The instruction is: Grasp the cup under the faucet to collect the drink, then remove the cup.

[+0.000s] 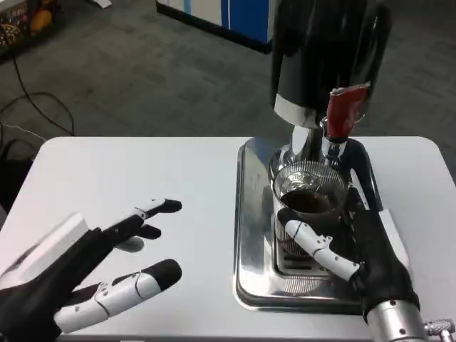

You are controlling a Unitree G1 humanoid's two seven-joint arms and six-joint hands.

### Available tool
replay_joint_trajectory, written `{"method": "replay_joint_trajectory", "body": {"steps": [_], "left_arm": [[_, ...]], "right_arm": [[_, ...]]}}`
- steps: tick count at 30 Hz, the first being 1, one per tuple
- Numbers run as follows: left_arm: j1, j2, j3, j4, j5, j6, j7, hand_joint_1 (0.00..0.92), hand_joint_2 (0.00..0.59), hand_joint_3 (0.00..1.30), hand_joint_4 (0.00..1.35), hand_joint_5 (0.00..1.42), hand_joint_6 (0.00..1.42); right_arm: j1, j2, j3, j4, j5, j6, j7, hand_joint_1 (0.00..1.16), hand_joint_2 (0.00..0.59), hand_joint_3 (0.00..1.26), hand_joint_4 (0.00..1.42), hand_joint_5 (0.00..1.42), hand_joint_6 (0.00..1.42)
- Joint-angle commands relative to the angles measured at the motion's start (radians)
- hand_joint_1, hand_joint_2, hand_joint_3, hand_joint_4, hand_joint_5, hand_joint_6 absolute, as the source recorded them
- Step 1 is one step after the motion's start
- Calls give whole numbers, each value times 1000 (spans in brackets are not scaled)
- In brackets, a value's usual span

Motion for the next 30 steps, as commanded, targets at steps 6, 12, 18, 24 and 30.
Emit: {"method": "replay_joint_trajectory", "body": {"steps": [6,12,18,24,30], "left_arm": [[-11,24,-7,16,-11,20,-9,0,100,163,73,200,276],[-5,28,-8,21,-12,25,-14,0,99,163,73,198,276],[4,32,-9,29,-11,27,-24,0,97,163,73,197,275],[5,33,-8,31,-13,35,-31,0,97,163,73,197,258],[5,37,-10,34,-12,40,-37,0,97,163,73,197,256]], "right_arm": [[-4,26,6,38,-24,-52,-64,652,195,0,0,62,0],[-8,44,9,54,-39,-60,-91,667,194,0,0,102,0],[-10,58,16,73,-40,-83,-104,677,191,0,2,131,35],[-14,64,18,89,-42,-94,-115,678,191,0,11,145,53],[-17,72,31,102,-53,-89,-132,684,194,0,33,187,97]]}}
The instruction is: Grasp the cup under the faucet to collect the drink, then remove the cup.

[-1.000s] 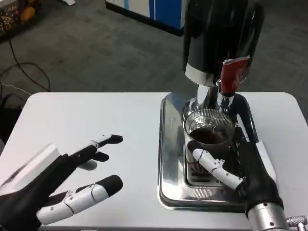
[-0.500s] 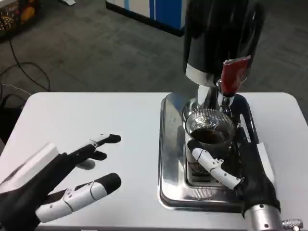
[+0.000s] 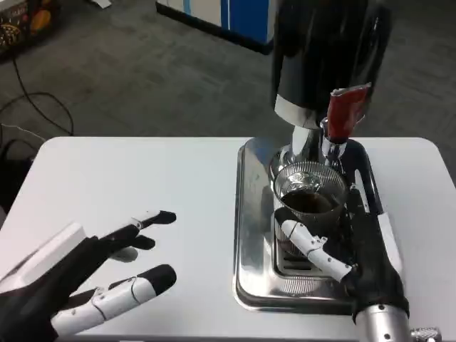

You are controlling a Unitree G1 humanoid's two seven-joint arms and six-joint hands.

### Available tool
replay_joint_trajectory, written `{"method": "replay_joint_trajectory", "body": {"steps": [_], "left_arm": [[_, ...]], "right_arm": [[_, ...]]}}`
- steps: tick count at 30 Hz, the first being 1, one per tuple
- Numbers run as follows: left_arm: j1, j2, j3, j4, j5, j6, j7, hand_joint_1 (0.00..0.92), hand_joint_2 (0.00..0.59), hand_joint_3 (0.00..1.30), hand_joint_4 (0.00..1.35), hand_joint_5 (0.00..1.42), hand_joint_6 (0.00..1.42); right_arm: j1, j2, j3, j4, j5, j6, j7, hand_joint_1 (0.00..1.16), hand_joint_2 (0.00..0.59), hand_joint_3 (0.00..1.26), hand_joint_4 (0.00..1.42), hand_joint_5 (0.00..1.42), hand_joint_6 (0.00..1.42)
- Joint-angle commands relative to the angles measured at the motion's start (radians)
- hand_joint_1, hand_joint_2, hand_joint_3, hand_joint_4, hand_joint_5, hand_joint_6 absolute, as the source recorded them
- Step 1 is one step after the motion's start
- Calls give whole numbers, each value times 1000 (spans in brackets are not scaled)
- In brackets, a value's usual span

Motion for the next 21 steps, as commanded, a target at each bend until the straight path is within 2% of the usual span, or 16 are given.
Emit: {"method": "replay_joint_trajectory", "body": {"steps": [1,12,21], "left_arm": [[3,19,-9,8,-11,11,-12,0,97,163,73,197,256],[5,35,-2,16,-20,16,-12,0,98,163,67,197,255],[22,43,9,17,-26,13,-9,0,95,163,64,197,255]], "right_arm": [[-7,15,14,19,-12,-11,-16,691,195,0,41,200,108],[-19,38,38,62,-47,-12,-74,727,191,0,142,305,206],[-23,42,58,87,-68,-9,-128,749,187,90,244,394,270]]}}
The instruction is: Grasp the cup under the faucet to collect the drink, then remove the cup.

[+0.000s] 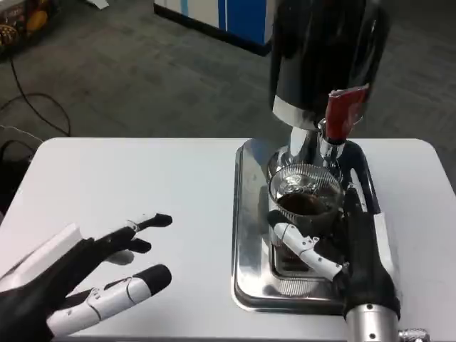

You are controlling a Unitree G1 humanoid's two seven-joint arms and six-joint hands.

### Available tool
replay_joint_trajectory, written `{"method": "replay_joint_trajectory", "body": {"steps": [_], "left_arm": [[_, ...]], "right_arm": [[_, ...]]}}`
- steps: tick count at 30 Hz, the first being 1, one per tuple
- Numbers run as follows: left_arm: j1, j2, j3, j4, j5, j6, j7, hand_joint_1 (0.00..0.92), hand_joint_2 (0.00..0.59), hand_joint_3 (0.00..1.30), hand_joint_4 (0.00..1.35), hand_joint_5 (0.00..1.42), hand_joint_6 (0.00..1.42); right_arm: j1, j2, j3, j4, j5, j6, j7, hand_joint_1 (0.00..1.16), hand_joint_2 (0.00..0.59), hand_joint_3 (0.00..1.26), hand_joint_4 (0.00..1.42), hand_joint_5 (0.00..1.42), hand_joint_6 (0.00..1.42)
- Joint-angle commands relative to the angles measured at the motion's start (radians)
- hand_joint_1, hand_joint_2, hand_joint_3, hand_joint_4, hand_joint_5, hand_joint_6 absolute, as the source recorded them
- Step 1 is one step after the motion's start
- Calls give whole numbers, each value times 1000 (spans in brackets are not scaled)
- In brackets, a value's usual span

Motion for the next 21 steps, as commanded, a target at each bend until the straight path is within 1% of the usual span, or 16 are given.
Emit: {"method": "replay_joint_trajectory", "body": {"steps": [1,6,14,21], "left_arm": [[18,18,8,7,-6,0,-7,0,95,163,63,197,255],[21,22,11,10,-8,-3,-5,0,94,163,63,197,255],[14,22,12,19,-9,-10,-2,0,95,163,63,197,255],[6,23,17,30,-12,-17,0,0,95,163,63,197,255]], "right_arm": [[8,31,14,23,-8,-3,-21,750,186,99,256,403,279],[13,28,21,27,-22,-5,-43,763,190,177,356,473,336],[14,20,25,35,-43,-12,-77,770,201,257,437,521,385],[17,21,26,43,-65,-28,-108,778,203,352,525,585,433]]}}
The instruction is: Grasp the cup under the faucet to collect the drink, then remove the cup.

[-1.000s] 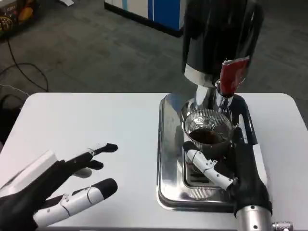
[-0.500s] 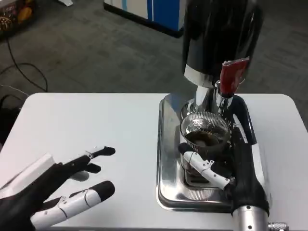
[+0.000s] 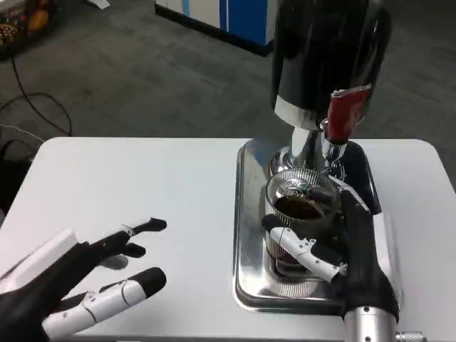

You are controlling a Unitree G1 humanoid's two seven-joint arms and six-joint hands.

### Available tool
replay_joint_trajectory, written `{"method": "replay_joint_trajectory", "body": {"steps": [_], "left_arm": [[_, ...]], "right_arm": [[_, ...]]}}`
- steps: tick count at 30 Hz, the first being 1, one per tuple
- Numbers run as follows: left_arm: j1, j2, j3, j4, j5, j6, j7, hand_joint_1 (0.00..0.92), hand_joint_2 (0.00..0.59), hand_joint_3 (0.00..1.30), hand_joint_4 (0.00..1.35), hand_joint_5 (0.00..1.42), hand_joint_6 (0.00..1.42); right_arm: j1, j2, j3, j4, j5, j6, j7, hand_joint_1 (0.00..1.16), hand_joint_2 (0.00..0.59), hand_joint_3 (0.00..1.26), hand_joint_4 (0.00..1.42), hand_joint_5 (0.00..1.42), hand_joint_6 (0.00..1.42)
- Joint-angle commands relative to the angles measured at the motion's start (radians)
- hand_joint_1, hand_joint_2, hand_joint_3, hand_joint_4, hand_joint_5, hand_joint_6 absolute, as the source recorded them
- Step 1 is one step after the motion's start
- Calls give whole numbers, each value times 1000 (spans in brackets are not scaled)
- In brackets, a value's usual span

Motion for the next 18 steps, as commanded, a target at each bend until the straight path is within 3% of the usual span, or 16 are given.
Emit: {"method": "replay_joint_trajectory", "body": {"steps": [1,6,18], "left_arm": [[-3,15,12,15,-9,-19,0,0,95,163,63,197,255],[-19,21,12,29,-8,-30,1,0,95,163,67,197,254],[-73,29,-10,59,-4,-41,-2,0,96,163,72,197,254]], "right_arm": [[18,22,4,21,-9,-13,-21,778,203,384,551,612,454],[18,28,3,37,-12,-35,-53,782,225,512,662,717,580],[8,21,-11,59,-10,-68,-87,812,204,655,825,984,914]]}}
